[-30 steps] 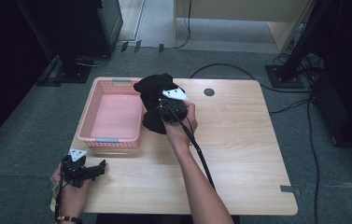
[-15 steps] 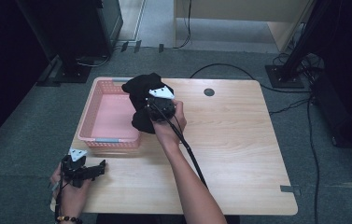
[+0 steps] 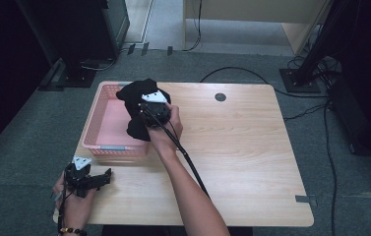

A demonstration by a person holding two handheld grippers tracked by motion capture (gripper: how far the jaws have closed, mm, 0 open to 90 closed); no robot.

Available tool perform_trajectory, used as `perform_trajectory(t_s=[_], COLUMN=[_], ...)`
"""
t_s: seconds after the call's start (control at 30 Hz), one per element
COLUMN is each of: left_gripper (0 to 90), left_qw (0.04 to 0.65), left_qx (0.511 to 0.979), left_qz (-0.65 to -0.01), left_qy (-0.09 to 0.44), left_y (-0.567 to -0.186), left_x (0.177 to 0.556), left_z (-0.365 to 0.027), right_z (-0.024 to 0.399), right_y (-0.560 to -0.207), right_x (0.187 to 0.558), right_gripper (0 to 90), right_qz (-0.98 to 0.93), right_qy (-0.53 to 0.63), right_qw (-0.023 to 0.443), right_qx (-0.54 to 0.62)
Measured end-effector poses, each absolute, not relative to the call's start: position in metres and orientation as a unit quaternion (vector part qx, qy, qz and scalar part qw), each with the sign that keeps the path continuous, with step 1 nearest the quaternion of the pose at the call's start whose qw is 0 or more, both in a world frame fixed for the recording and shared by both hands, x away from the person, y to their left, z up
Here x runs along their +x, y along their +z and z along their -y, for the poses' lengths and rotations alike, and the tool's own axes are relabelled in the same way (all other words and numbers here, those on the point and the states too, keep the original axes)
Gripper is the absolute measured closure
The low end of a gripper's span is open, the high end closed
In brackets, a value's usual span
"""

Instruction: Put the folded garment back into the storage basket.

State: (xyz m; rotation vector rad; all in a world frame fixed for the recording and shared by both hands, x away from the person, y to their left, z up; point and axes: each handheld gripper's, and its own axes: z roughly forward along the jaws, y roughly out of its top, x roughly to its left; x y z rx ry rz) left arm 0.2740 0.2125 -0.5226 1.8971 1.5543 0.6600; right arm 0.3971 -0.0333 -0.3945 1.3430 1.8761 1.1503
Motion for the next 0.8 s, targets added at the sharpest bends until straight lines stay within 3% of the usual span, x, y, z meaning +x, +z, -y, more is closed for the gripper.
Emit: perform_trajectory(t_s=[0.8], left_gripper=[0.0], left_qw=[0.296], left_qx=[0.715], left_qz=[-0.583], left_qy=[0.248], left_y=[-0.522], left_x=[0.274], left_z=[-0.213], right_z=[-0.032], right_y=[-0.402], right_x=[0.410], right_gripper=[60.9], right_qz=[-0.728], right_qy=[0.404], right_qw=[0.269], right_qx=[0.483])
